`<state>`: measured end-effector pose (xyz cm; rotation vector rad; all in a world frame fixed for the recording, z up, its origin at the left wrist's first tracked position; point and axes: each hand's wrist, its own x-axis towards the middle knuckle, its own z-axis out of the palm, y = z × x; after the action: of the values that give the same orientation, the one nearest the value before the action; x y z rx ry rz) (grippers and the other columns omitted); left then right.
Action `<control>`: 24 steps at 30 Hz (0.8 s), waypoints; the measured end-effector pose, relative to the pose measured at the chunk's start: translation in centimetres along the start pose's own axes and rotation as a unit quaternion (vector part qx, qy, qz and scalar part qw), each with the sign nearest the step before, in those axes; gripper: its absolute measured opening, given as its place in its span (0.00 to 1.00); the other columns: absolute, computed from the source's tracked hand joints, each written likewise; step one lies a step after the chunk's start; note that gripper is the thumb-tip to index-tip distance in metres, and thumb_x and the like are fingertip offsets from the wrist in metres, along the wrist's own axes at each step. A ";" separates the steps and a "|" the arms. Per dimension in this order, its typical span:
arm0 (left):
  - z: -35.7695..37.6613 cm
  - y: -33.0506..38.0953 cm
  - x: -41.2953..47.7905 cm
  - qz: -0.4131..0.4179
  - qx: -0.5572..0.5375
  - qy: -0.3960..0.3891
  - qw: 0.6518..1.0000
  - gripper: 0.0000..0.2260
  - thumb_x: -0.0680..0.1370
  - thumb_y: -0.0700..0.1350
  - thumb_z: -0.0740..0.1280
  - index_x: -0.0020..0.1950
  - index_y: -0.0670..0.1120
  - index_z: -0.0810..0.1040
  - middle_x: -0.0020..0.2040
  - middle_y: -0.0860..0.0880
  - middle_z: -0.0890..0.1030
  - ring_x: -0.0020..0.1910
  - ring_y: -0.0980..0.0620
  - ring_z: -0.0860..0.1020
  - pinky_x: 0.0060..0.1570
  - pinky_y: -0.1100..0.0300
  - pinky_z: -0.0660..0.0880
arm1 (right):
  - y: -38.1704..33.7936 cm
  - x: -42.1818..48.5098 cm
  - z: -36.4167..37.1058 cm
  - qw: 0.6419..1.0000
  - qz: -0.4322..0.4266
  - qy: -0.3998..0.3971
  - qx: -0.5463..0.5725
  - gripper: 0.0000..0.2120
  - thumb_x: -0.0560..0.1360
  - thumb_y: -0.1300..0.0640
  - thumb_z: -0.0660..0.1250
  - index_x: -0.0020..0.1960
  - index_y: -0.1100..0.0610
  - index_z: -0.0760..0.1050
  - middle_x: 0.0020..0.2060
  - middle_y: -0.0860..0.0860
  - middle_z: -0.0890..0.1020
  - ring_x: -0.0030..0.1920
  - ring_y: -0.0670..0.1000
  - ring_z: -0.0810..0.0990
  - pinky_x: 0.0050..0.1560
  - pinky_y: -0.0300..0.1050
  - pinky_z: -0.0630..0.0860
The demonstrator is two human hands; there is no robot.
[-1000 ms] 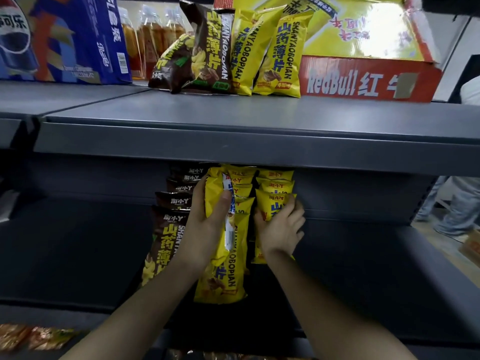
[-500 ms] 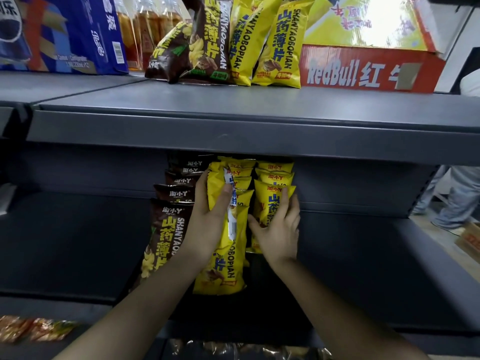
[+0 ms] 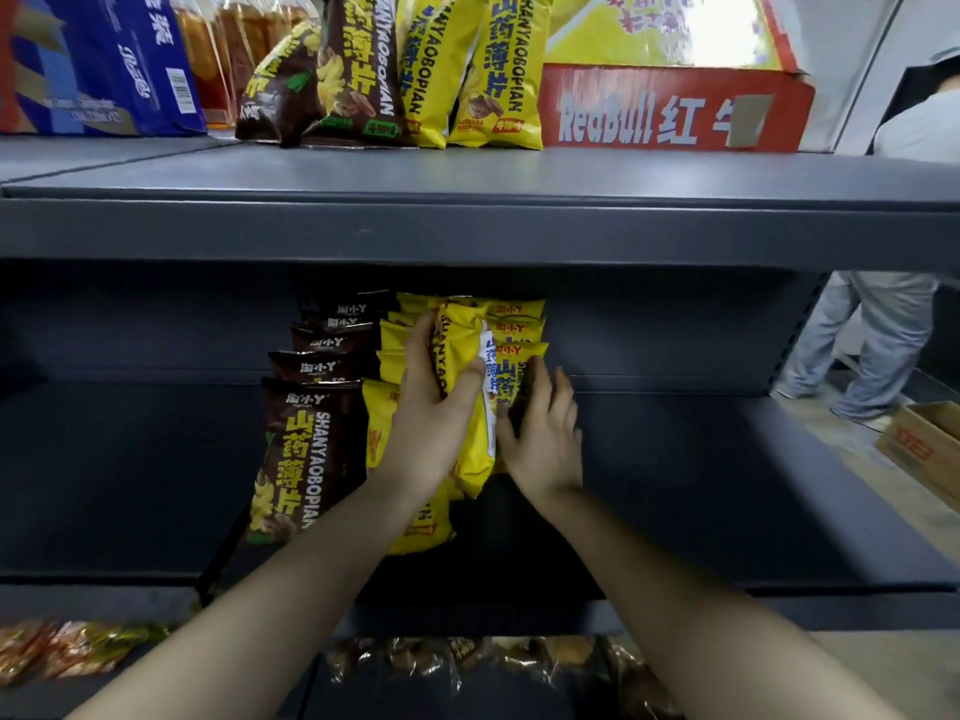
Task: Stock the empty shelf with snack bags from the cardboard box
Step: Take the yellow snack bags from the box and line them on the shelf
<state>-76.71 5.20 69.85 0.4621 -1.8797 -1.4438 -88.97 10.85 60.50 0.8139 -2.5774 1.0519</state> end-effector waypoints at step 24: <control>11.8 -8.7 1.1 -0.140 0.405 0.214 0.878 0.43 0.67 0.62 0.72 0.74 0.53 0.51 0.59 0.41 0.70 0.55 0.41 0.73 0.42 0.47 0.75 | 9.9 -2.0 -10.7 0.999 0.037 -0.013 0.025 0.11 0.79 0.51 0.60 0.42 0.55 0.73 0.40 0.51 0.77 0.38 0.53 0.76 0.37 0.46 0.70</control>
<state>-87.15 9.86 60.58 1.3745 -2.0105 -0.5450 -92.94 24.98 61.73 0.7537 -2.6305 1.1386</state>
